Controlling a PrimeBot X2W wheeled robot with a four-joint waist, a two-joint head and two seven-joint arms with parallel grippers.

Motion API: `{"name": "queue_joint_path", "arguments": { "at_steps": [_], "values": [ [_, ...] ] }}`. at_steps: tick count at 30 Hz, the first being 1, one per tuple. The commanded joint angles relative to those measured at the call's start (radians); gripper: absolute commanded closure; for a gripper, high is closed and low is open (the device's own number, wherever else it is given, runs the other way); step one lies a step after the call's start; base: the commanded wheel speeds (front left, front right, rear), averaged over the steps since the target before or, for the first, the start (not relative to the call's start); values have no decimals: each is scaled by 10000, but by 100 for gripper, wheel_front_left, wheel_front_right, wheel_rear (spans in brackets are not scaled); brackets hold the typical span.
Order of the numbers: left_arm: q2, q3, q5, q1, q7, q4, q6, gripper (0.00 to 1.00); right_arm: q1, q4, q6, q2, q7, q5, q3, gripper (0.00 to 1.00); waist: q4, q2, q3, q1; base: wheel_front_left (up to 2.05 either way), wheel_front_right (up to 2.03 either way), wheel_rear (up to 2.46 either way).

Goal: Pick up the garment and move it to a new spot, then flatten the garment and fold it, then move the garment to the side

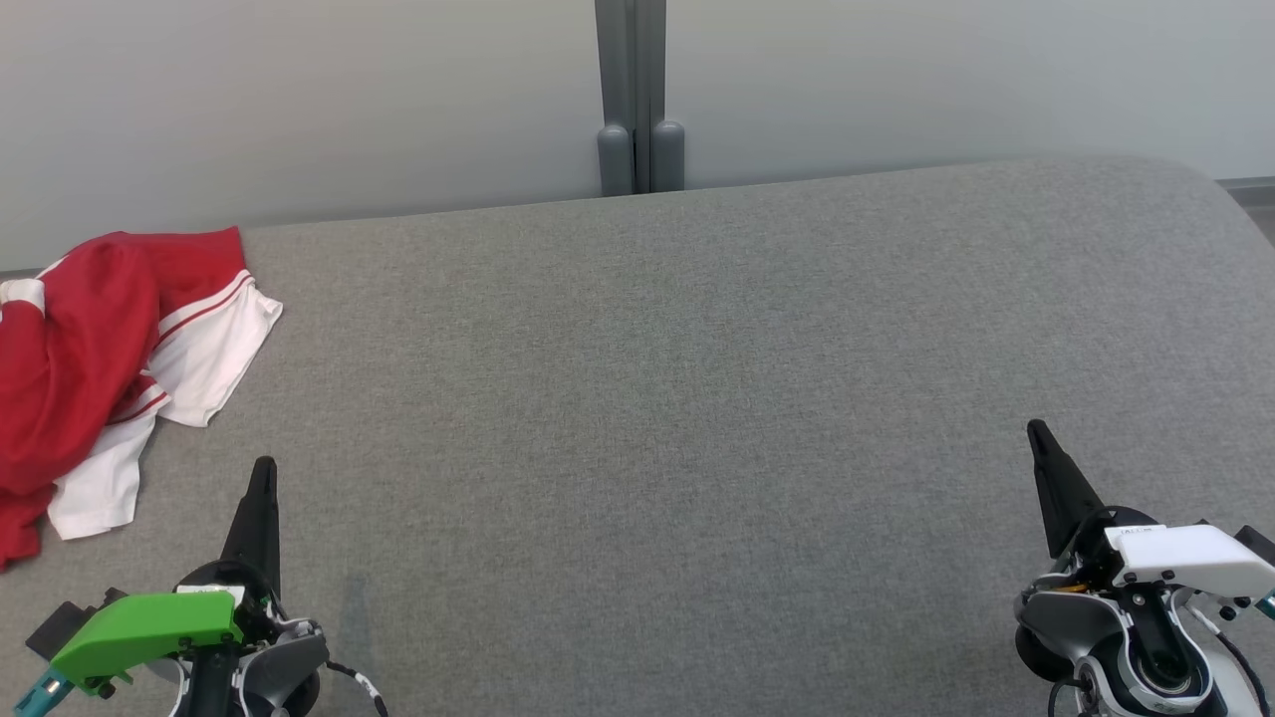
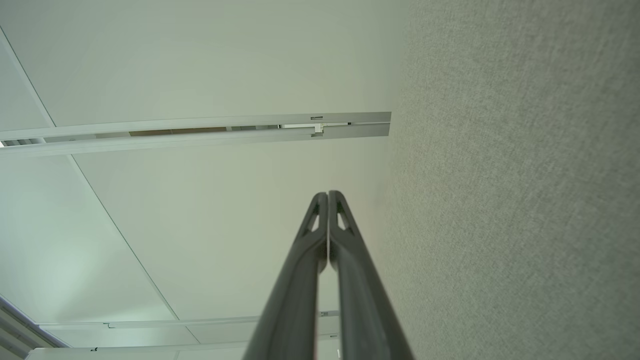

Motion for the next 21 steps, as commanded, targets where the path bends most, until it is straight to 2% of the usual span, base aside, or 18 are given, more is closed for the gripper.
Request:
{"name": "queue_joint_path", "arguments": {
  "at_steps": [1,14,15,21],
  "values": [
    [41,5,4,-112,21,-14,-61,100,-58,-47,4,-13,19,-37,-1,100,0,0,0,0,0,0,0],
    [41,5,4,-112,21,-14,-61,100,-58,-47,4,-13,19,-37,-1,100,0,0,0,0,0,0,0],
    [-6,-1,1,11,-3,24,4,0,11,31,0,4,-2,1,1,0,0,0,0,0,0,0,0],
    [-69,-159,64,304,-167,213,21,0,274,267,-2,80,-160,-54,136,0,0,0,2,0,0,0,0]
  ]
}}
